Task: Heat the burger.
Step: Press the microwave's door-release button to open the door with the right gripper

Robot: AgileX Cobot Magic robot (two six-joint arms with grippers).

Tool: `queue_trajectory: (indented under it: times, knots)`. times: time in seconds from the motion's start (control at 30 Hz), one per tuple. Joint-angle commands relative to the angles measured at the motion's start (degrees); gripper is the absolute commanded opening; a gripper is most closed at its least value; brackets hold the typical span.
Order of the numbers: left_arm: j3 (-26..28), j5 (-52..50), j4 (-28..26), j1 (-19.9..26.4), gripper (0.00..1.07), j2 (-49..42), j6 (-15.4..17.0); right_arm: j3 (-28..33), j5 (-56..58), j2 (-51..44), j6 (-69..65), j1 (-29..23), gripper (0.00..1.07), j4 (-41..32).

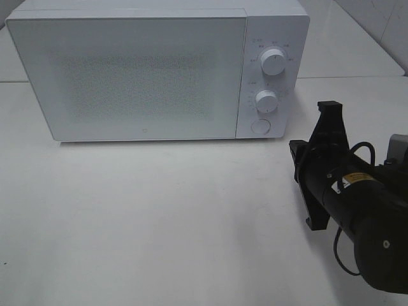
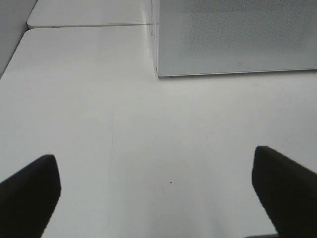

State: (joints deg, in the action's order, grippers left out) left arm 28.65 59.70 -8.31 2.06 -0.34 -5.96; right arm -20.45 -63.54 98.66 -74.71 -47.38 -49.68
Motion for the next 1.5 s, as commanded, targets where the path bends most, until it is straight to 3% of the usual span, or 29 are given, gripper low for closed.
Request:
queue_trajectory:
  times: [0.03,0.43,1.13,1.5]
  knots:
    - [-0.17,-0.17,0.00,-0.29,1.00,-1.38,0.00,-1.95,0.74,1.72,-0.06,0.00,0.00,1.38]
    - [-0.17,-0.17,0.00,-0.29,1.00,-1.38,-0.06,-6.88,4.07,6.42,-0.11,0.00,0.00,1.55]
    - [-0.17,-0.17,0.00,-0.29,1.00,-1.38,-0.06,-16.39,10.31,12.09,2.75,10.89,0.00,10.20]
    - [-0.17,-0.17,0.00,-0.29,1.00,-1.38,-0.06,-19.65,11.12,15.53,1.43,12.03,0.00,12.03]
